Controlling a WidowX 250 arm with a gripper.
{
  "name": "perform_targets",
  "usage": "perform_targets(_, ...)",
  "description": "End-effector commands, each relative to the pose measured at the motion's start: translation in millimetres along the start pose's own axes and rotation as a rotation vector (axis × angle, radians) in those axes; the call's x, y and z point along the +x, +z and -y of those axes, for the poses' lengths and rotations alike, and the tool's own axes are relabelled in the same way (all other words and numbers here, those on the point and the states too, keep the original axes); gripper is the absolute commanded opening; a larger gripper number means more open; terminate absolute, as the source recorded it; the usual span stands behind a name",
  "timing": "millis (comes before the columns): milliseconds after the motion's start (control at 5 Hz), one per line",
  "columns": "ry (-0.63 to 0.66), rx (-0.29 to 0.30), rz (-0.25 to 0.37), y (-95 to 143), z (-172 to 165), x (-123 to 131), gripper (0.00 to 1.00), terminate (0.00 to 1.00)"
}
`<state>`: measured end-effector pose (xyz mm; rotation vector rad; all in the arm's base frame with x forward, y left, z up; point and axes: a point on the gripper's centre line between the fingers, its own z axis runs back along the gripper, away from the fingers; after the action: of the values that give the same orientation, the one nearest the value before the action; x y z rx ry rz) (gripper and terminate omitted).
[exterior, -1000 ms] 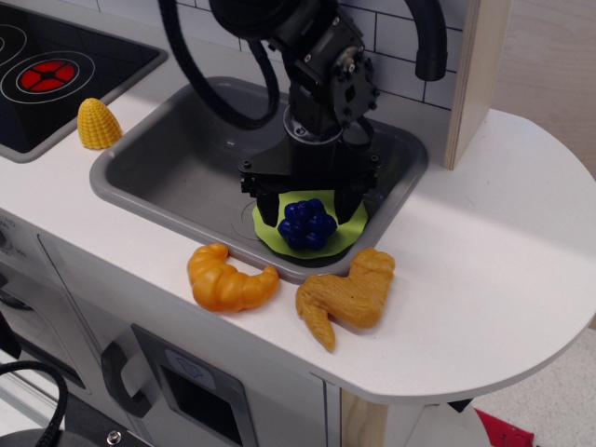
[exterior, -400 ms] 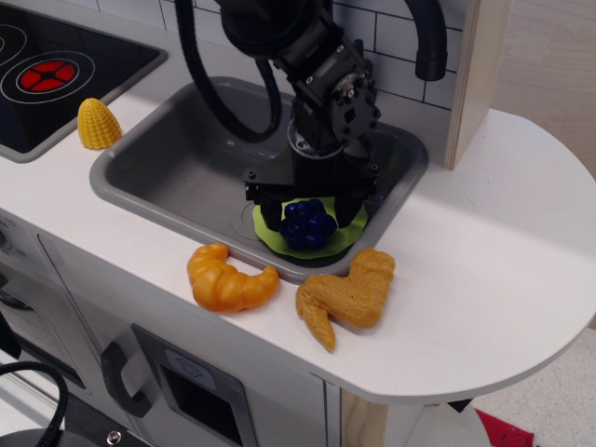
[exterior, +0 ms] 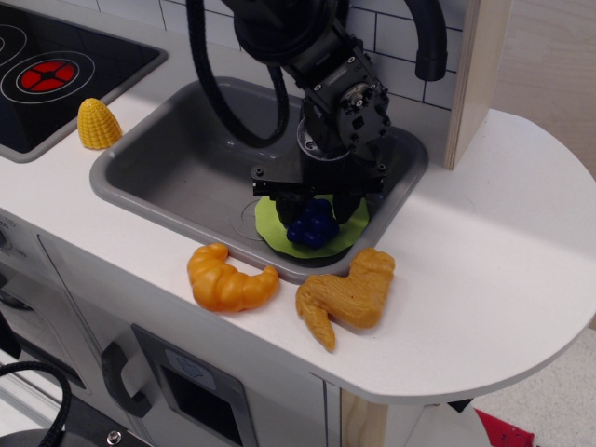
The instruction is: Take blueberries off plate sink
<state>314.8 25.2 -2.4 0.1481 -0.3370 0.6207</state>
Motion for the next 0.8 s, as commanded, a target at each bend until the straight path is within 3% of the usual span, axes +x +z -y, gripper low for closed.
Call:
perform_targets(0,0.093,-0.046,0.044,33,-5,23,0.0,0.0)
perform_targets(200,0.174,-0.065,0.021,58,-16,46,0.0,0.0)
perform_targets(600,0.208,-0.016,0.052,44,-47,69,0.0,0.0)
